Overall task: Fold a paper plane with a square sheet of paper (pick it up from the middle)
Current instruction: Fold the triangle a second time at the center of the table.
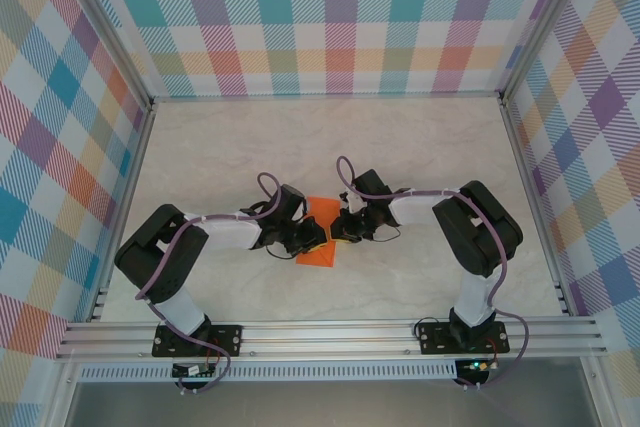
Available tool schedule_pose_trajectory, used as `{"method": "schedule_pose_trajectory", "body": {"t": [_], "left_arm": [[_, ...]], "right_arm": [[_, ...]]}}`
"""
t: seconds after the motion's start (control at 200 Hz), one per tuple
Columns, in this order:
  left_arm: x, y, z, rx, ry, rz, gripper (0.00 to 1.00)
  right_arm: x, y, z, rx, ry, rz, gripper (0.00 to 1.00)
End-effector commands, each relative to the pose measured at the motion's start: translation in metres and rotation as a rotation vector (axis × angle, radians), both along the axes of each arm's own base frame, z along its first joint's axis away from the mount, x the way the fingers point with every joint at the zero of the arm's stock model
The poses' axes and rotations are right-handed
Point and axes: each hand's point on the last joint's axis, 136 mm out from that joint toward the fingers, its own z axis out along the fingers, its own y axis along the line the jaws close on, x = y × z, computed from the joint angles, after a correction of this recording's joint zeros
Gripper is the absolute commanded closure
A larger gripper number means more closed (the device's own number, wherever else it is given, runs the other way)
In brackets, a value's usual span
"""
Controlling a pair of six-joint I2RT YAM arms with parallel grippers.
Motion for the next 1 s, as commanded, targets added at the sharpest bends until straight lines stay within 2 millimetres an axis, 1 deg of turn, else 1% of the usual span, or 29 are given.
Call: {"method": "schedule_pose_trajectory", "body": {"t": [0.0, 0.415, 0.525, 0.7, 0.845, 0.995], "left_arm": [[-0.006, -0.003, -0.004, -0.01, 0.013, -0.014, 0.86], [-0.005, -0.009, -0.001, -0.034, 0.01, -0.015, 0.86], [-0.005, -0.01, 0.004, -0.042, -0.002, -0.014, 0.86], [-0.004, -0.005, 0.012, -0.029, -0.028, 0.0, 0.84], [-0.004, -0.001, 0.01, -0.01, -0.029, 0.003, 0.83], [-0.005, -0.001, 0.006, -0.008, -0.02, 0.001, 0.83]], "right_arm": [[0.002, -0.006, -0.007, -0.055, -0.018, 0.0, 0.91], [0.005, -0.008, 0.002, -0.061, -0.053, -0.007, 0.92], [0.006, -0.01, 0.004, -0.07, -0.066, -0.012, 0.92], [0.006, -0.012, 0.004, -0.083, -0.073, -0.01, 0.92], [0.006, -0.012, 0.004, -0.082, -0.074, -0.009, 0.92], [0.006, -0.011, 0.004, -0.08, -0.069, -0.006, 0.91]]}}
